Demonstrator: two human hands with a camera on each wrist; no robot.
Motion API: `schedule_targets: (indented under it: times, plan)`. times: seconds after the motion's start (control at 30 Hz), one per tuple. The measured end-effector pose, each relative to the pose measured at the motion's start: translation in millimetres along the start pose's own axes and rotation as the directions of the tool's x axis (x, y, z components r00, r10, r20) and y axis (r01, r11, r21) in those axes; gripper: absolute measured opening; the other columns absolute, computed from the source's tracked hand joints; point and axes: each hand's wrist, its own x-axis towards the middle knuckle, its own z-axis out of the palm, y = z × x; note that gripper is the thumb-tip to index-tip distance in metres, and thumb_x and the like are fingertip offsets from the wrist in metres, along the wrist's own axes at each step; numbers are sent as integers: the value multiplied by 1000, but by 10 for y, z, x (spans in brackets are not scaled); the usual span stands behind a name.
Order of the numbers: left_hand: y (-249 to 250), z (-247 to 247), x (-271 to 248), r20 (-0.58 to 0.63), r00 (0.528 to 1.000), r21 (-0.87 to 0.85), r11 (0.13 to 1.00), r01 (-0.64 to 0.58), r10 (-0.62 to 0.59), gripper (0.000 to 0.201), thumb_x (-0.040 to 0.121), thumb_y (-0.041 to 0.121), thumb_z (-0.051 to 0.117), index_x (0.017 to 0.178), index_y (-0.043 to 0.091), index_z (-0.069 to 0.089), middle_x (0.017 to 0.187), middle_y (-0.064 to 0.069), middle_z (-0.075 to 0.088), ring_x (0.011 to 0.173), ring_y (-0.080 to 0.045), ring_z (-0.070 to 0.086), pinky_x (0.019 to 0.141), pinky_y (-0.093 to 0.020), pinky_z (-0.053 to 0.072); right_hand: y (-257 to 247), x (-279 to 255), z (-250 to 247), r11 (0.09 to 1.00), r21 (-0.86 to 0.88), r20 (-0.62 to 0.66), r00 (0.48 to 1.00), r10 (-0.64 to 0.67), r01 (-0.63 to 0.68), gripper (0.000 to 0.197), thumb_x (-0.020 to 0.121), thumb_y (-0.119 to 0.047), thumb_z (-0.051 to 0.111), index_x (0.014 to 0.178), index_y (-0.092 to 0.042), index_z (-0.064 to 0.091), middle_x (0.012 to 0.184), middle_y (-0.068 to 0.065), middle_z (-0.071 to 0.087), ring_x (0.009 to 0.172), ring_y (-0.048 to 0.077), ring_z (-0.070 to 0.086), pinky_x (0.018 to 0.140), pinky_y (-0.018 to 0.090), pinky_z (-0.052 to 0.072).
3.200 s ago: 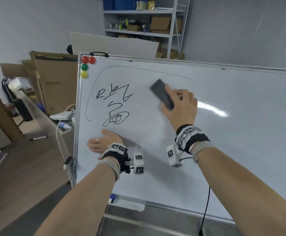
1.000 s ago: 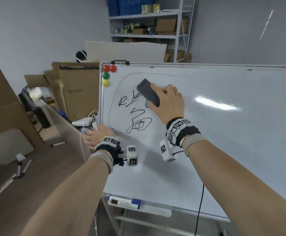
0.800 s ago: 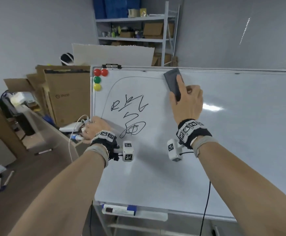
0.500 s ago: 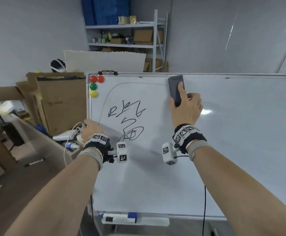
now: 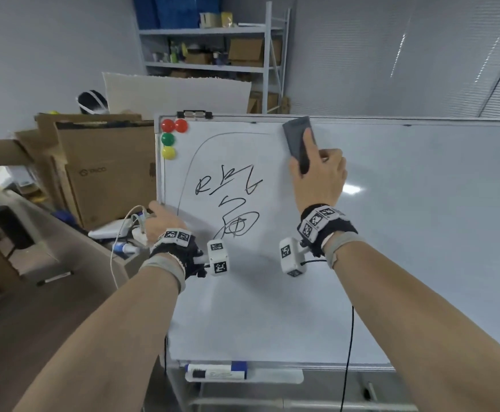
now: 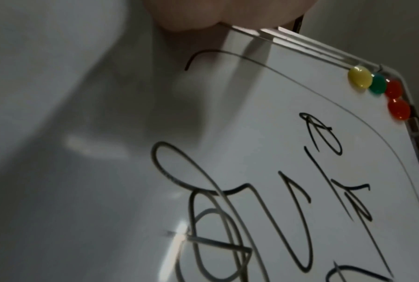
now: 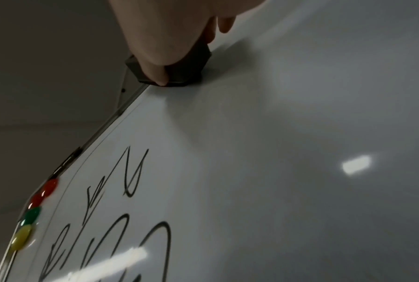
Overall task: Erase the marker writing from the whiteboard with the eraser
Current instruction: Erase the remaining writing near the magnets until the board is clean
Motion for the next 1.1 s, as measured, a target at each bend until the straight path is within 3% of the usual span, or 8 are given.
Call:
schedule_targets:
  times: [0.1,0.23,0.47,0.53,0.63,0.77,0.9,1.1]
  plan:
    - [27,-23,-38,63,997,-50,998,45,-42,42,101,38,35,111,8,63,100,-10,56,92,-25,49,79,-29,32,-51,29,8,1000,4,-11,1000,17,-17,61,91,-41,64,148,-39,44,109,11,49,96,29,49,89,40,41]
    - [3,-154,197,183,982,15,999,36,-38,42,104,14,27,144,5,35,136,-27,52,123,-41,53,97,-42,44,-446,-20,167,994,44,49,993,-103,101,59,89,-44,66,144,-36,48,105,10,48,91,27,48,86,40,42]
    - [-233,-146,661,518,845,-395,839,374,-132,96,69,64,52,151,16,41,151,-12,47,137,-33,48,115,-48,37,-1374,-147,470,932,114,268,892,-363,345,57,88,-50,62,142,-38,49,107,6,47,96,26,49,90,41,38]
    - [-217,-205,629,565,816,-447,784,430,-125,90,79,65,51,153,16,36,154,-11,42,140,-30,46,116,-46,36,-1470,-184,499,898,102,303,847,-437,427,57,89,-49,62,143,-38,48,107,6,48,97,27,50,90,41,37]
    - [-142,-295,530,566,815,-424,806,414,-121,77,87,63,45,148,16,45,146,-9,53,134,-31,52,109,-44,40,-1312,-134,489,915,65,209,891,-404,399,58,89,-45,63,144,-38,48,106,6,49,95,27,49,87,40,37]
    - [-208,-279,563,547,829,-418,819,393,-119,51,89,59,48,112,17,65,91,-7,71,92,-28,68,100,-39,47,-975,-26,397,979,2,43,978,-205,205,57,91,-44,63,145,-39,46,105,8,48,92,27,47,86,41,41]
    - [-289,-316,591,669,728,-308,836,453,-148,69,82,78,42,106,21,73,99,-10,75,98,-31,70,103,-42,47,-1035,-61,401,980,12,83,976,-201,201,58,89,-44,64,144,-39,46,106,8,47,93,27,47,86,41,41]
    - [-422,-506,624,737,648,-262,804,533,-190,92,77,89,32,123,18,69,118,-14,72,108,-34,68,97,-53,52,-1289,-546,539,828,198,319,764,-560,524,59,83,-42,71,139,-36,55,99,4,49,91,26,51,88,41,39]
